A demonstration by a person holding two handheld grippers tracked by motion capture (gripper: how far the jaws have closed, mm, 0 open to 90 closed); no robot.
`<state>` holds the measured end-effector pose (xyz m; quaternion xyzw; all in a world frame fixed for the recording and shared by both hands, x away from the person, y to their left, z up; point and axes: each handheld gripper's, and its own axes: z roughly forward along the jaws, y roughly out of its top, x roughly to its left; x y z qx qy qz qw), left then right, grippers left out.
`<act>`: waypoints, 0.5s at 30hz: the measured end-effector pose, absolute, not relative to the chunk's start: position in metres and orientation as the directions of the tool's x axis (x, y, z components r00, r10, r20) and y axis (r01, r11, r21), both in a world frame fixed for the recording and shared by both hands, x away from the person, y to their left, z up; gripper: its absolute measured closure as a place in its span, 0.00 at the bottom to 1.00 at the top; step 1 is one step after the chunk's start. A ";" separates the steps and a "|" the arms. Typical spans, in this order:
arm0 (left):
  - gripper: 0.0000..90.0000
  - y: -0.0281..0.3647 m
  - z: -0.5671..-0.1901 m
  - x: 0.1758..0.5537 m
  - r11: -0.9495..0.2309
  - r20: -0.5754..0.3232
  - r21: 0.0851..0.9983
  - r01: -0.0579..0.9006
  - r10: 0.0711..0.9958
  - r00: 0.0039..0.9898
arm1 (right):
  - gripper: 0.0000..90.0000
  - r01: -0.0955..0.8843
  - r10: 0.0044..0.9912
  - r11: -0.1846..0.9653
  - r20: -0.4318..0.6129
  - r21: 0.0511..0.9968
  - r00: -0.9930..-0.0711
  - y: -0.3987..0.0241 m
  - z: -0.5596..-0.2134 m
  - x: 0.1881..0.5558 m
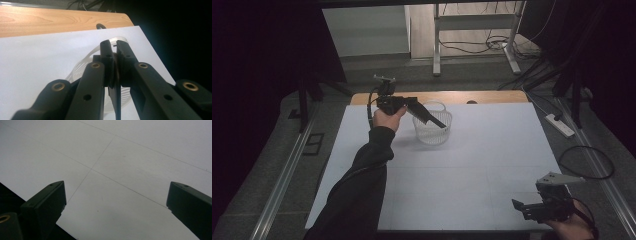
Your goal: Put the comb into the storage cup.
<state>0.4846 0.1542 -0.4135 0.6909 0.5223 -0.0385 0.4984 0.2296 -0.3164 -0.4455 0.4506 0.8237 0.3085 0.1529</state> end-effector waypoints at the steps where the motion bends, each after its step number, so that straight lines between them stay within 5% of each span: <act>1: 0.93 0.154 -0.414 0.485 0.043 -0.574 0.648 0.760 0.683 0.451 | 0.03 0.648 0.837 0.404 0.026 0.646 -0.547 -0.316 -0.446 0.230; 15: 0.93 0.162 -0.424 0.486 0.078 -0.605 0.631 0.772 0.673 0.426 | 0.04 0.651 0.835 0.405 0.029 0.642 -0.549 -0.316 -0.446 0.230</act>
